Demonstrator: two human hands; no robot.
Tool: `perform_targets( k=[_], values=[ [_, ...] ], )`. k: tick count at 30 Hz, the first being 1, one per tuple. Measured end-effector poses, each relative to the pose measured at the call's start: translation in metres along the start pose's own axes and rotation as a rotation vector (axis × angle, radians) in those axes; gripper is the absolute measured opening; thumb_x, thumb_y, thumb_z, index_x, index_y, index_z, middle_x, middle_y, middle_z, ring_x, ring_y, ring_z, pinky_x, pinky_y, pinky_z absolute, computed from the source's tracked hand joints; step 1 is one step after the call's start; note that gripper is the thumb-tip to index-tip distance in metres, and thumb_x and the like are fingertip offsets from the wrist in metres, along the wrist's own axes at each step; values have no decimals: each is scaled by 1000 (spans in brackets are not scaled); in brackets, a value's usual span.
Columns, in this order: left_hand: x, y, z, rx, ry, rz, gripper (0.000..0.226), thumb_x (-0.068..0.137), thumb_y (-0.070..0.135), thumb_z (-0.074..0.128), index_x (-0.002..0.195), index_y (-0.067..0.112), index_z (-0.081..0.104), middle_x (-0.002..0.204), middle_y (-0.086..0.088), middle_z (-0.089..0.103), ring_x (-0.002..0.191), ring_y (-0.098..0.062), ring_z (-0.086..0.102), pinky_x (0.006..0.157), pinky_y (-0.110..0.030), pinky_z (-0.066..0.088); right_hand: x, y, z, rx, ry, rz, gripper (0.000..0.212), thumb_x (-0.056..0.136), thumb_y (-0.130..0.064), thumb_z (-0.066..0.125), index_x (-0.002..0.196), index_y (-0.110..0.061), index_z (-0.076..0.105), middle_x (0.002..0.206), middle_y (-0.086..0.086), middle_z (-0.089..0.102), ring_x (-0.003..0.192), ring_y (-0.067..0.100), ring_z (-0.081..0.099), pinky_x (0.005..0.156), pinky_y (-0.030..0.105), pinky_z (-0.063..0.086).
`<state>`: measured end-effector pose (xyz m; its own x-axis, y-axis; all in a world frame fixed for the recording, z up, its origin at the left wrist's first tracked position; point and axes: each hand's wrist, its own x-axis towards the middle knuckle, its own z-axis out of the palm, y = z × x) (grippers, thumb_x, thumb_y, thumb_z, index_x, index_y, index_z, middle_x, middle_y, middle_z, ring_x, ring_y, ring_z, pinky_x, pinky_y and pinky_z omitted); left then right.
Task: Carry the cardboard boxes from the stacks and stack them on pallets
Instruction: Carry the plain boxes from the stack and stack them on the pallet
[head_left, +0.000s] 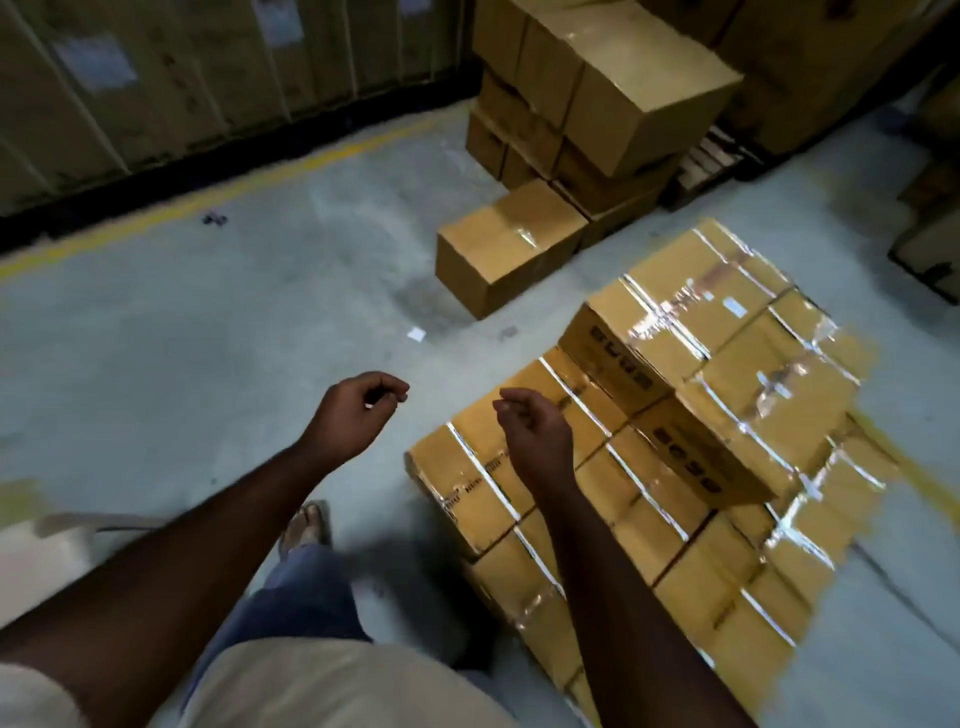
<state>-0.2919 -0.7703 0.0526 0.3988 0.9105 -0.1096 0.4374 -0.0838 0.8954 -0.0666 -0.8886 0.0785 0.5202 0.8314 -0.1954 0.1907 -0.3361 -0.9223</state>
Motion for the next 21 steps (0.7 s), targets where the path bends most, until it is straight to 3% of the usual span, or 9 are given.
perform_targets(
  k=[3, 8, 12, 21],
  values=[
    [35, -37, -52, -124, 33, -73, 24, 98, 4, 63, 100, 24, 76, 93, 10, 79, 92, -12, 74, 86, -31, 56, 37, -20, 73, 59, -49, 8, 23, 91, -29, 68, 112, -22, 75, 104, -2, 78, 98, 18, 74, 88, 37, 59],
    [98, -99, -153, -155, 70, -175, 26, 100, 3, 60, 101, 24, 75, 93, 8, 78, 90, -13, 74, 84, -27, 58, 93, -33, 174, 227, -33, 167, 14, 101, -11, 65, 111, -14, 74, 105, 4, 79, 97, 24, 75, 85, 36, 57],
    [170, -100, -202, -104, -41, -235, 21, 98, 6, 62, 101, 22, 76, 92, 9, 78, 88, -12, 74, 86, -30, 56, 128, -58, 209, 277, 58, 246, 16, 103, -10, 61, 112, -13, 74, 104, 2, 79, 95, 22, 75, 85, 36, 60],
    [427, -67, -158, -103, -255, -213, 21, 100, 4, 59, 100, 19, 74, 96, -8, 78, 81, -20, 74, 72, -22, 52, 307, -51, 227, 377, 215, 341, 17, 108, -19, 54, 110, -15, 71, 101, 4, 79, 91, 24, 75, 76, 30, 57]
  ],
)
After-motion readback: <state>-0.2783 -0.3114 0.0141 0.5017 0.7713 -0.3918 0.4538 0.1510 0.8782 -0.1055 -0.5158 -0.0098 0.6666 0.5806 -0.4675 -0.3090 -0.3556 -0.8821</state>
